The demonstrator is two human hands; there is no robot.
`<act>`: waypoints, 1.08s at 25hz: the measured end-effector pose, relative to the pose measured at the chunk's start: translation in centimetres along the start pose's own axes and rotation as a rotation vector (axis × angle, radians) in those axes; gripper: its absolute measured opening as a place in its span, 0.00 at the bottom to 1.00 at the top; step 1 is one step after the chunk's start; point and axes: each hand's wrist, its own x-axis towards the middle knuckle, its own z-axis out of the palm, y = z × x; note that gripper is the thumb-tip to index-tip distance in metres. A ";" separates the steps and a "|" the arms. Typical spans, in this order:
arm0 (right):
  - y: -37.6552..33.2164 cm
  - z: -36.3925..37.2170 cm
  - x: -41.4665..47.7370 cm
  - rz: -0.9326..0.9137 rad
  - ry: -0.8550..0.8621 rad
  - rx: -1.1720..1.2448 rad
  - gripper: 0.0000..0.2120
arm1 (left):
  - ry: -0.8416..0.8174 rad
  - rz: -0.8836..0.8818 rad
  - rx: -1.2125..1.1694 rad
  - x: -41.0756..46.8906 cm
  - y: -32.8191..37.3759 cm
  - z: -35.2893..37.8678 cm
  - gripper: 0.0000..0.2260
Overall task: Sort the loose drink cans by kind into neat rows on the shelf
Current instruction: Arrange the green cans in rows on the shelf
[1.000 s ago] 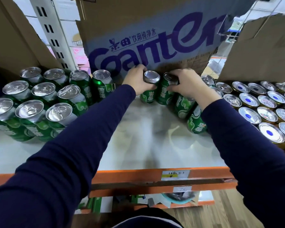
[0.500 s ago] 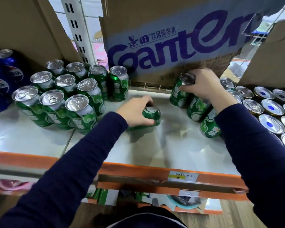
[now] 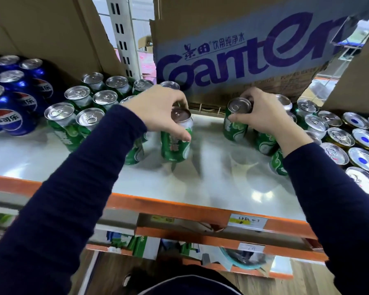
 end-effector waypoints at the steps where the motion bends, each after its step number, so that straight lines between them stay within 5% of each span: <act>1: -0.6 0.1 -0.1 0.003 -0.001 0.036 0.33 | -0.033 0.005 0.075 0.3 -0.1 -0.5 0.29; 8: -4.2 2.3 -0.8 0.038 -0.052 0.221 0.28 | -0.216 -0.020 0.211 -0.1 -2.4 -2.1 0.29; 14: -4.5 2.8 -1.5 0.103 -0.020 0.281 0.25 | -0.070 0.005 0.251 1.6 -2.7 -2.7 0.30; 27: -5.1 2.7 -2.1 0.123 0.009 0.276 0.27 | -0.049 0.020 0.240 3.4 -4.8 -2.4 0.32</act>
